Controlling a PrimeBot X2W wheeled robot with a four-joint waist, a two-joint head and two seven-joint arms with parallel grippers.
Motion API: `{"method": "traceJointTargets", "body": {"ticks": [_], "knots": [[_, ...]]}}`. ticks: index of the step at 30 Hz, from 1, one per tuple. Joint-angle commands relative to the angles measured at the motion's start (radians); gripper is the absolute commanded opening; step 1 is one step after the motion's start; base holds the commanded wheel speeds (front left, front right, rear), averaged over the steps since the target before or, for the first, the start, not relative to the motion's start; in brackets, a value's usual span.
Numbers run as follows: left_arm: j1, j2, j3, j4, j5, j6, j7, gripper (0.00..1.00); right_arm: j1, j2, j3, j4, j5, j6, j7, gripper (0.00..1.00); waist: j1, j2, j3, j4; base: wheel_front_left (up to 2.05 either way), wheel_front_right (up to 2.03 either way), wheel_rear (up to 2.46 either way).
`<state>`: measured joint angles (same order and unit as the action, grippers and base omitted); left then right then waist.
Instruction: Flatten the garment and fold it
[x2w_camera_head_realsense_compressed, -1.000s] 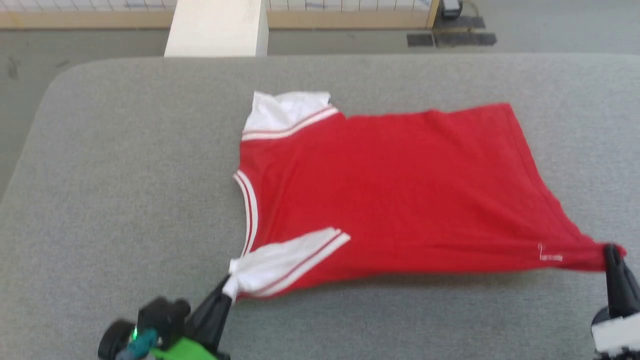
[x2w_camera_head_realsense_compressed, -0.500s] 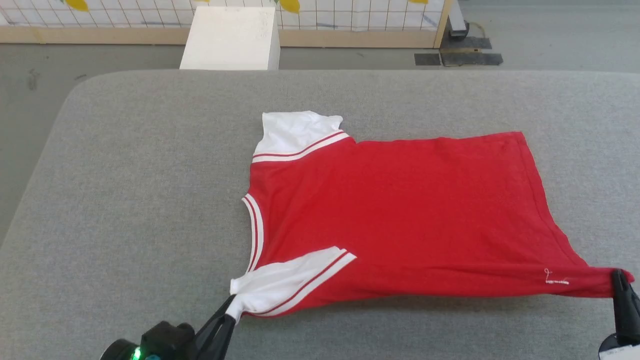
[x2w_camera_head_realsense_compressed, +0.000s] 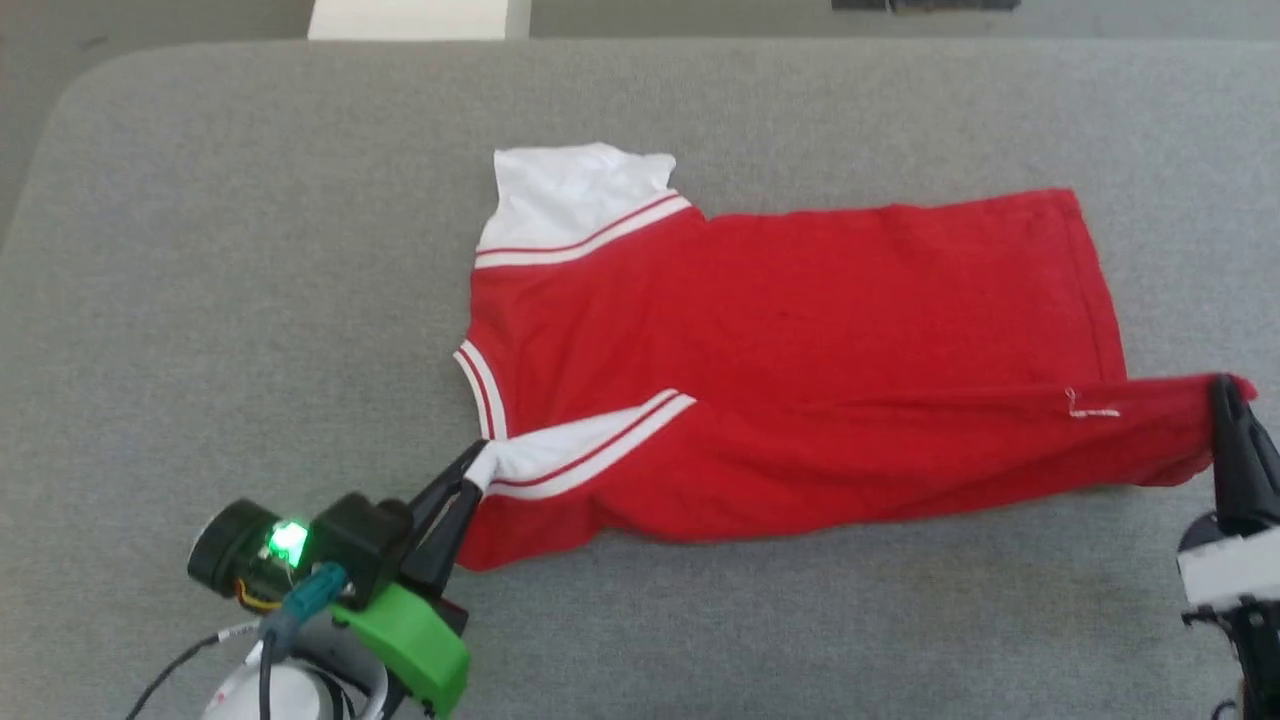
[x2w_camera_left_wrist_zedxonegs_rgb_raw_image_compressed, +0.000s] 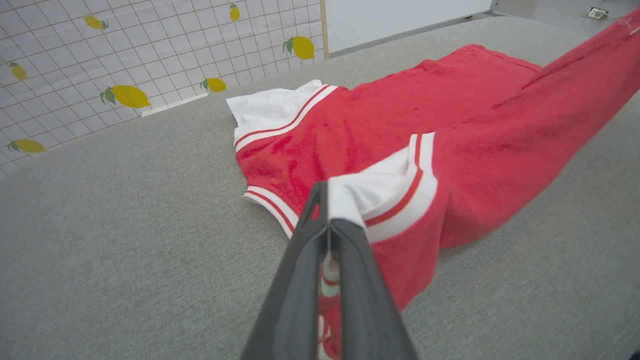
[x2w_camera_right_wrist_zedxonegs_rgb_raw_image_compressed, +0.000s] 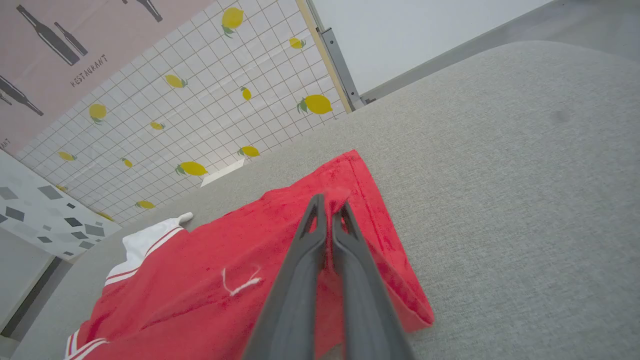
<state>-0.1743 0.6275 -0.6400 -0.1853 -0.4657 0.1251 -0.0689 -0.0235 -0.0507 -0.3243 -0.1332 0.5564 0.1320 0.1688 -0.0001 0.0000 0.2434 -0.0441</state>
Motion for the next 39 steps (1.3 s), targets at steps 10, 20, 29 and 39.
{"method": "traceJointTargets", "body": {"ticks": [10, 20, 29, 39], "knots": [[-0.091, -0.055, -0.024, 0.171, -0.048, -0.074, 0.015, 0.00, -0.133, -0.007, 0.010, 0.187, -0.078, -0.001, 0.034, 0.00, 0.0001, 0.0000, 0.064, 0.014, 0.00, 0.00, 0.00], [-0.126, -0.106, -0.044, 0.301, -0.098, -0.126, 0.021, 0.00, -0.179, -0.016, -0.031, 0.332, -0.145, -0.001, 0.070, 0.14, 0.0001, 0.0000, 0.061, 0.034, 0.00, 0.00, 0.00], [-0.130, -0.147, -0.023, 0.348, -0.136, -0.129, -0.041, 1.00, -0.196, -0.020, -0.037, 0.375, -0.149, -0.001, 0.061, 1.00, 0.0001, 0.0000, 0.033, 0.041, 0.00, 0.00, 0.00], [-0.058, -0.152, 0.024, 0.329, -0.182, -0.079, -0.102, 1.00, -0.135, -0.022, -0.030, 0.258, -0.122, -0.001, 0.060, 1.00, 0.0001, 0.0000, -0.038, 0.048, 0.00, 0.00, 0.00]]}}
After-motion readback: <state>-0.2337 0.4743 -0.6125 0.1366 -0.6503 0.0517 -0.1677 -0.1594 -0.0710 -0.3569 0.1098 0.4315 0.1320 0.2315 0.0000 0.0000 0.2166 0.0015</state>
